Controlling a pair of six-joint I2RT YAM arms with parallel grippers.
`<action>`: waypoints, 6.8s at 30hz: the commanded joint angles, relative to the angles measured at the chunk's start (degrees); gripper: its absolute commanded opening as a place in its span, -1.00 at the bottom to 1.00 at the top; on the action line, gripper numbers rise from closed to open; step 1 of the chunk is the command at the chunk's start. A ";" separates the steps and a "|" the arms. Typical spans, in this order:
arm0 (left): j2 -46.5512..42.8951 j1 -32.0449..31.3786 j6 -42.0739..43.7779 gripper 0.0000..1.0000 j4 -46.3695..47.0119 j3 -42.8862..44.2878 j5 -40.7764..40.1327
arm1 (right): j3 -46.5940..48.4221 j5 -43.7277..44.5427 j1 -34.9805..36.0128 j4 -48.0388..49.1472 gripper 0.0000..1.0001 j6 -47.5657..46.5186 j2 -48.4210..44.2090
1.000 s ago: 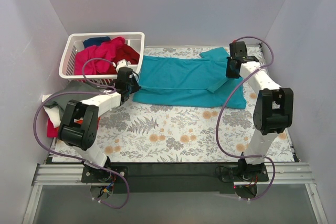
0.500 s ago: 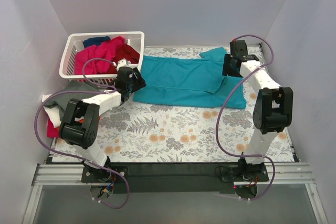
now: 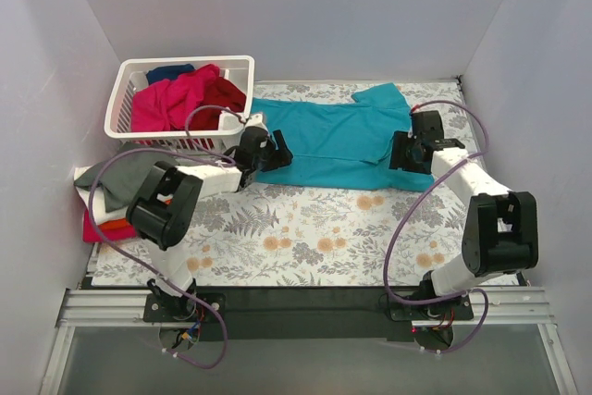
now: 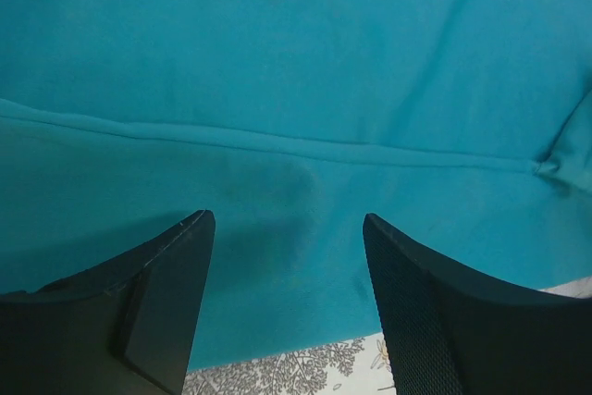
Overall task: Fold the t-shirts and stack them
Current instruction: Fold the tshirt
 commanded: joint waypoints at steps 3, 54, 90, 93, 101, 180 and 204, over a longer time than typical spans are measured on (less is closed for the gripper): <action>5.69 -0.75 0.66 0.21 4.97 1.84 2.71 | -2.90 -2.26 -0.02 5.82 0.08 0.54 3.12; -30.69 -14.71 -6.46 0.22 -3.89 -25.87 -7.91 | -24.00 -9.73 3.84 -2.27 0.01 3.53 -25.45; -13.28 -29.76 -10.58 0.22 -5.39 -18.20 -18.38 | -4.68 -6.73 13.87 14.17 -0.03 4.06 2.60; -14.34 -29.84 -11.02 0.22 -5.74 -18.90 -18.99 | -3.44 -9.20 13.96 14.70 -0.03 4.41 3.22; -14.09 -29.84 -10.33 0.23 -6.44 -18.03 -19.88 | -8.60 -2.61 12.82 14.53 -0.03 3.70 0.58; -11.09 -41.18 -11.99 0.24 -5.39 -12.84 -21.72 | -13.89 1.08 18.70 13.82 -0.05 1.68 -0.92; -14.08 -41.36 -10.60 0.25 -6.00 -12.67 -23.56 | -11.16 1.44 13.36 8.90 0.18 1.16 -10.94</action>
